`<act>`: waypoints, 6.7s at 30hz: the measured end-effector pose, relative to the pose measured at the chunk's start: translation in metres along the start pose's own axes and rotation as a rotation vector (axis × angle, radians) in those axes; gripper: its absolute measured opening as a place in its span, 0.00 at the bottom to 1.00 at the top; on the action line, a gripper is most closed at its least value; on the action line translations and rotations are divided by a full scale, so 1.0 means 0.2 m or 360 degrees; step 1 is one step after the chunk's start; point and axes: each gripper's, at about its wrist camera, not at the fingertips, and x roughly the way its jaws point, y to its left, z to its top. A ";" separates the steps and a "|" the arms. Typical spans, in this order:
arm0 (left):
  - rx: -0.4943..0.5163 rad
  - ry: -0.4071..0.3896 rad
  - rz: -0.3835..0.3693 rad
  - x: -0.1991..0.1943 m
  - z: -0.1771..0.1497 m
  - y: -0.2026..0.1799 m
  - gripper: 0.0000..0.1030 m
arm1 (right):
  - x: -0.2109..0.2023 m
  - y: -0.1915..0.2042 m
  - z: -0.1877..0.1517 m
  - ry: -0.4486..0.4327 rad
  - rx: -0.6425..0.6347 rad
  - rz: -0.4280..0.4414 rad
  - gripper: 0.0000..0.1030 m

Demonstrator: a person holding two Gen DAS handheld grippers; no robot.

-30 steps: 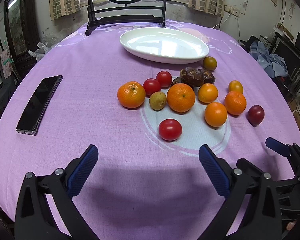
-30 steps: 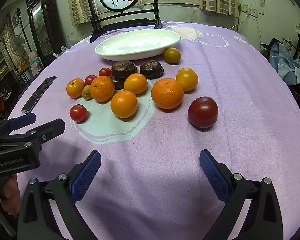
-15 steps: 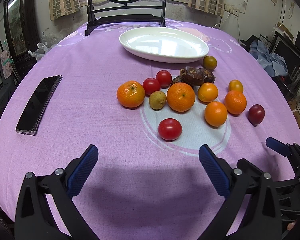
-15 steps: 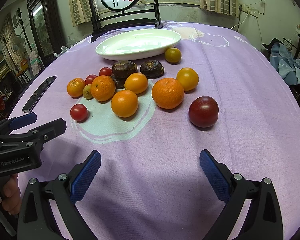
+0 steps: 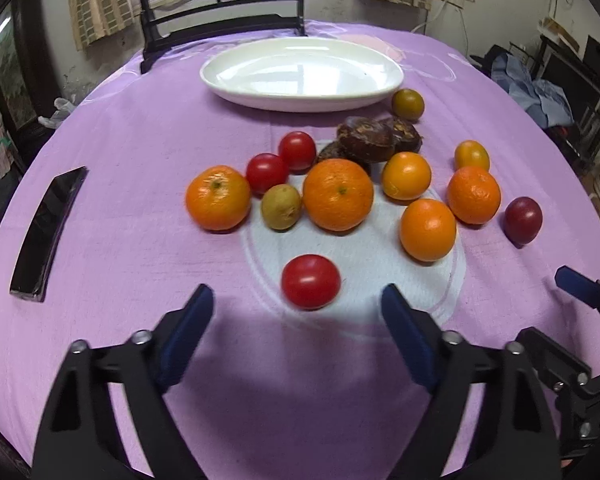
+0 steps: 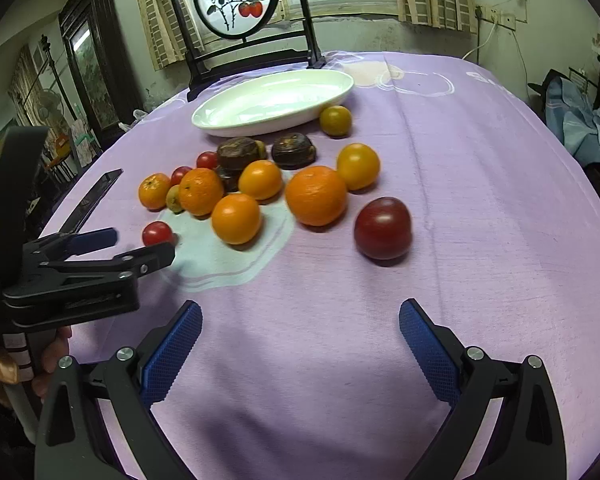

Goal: Organize fruits
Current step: 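Grasp a red tomato with the left tool while the right tool grasps a dark red plum, then carry the tomato and plum onto the white plate and open both tools, then grasp a tangerine with the right tool while the left tool grasps another tangerine, then lower both tangerines onto the white plate and open both tools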

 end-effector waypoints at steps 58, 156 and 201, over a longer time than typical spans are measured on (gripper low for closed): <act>0.0081 -0.0061 0.0003 0.45 1.09 0.22 0.28 | 0.68 0.19 1.08 0.0200 -0.0411 0.0135 0.38; 0.0082 -0.0210 -0.0252 -0.16 0.42 0.28 0.41 | 0.05 0.15 0.55 -0.0097 -0.0199 0.0074 0.44; -0.0045 -0.0193 0.0007 0.11 0.75 0.23 0.84 | 0.39 0.06 0.91 -0.0075 -0.0079 0.0116 0.58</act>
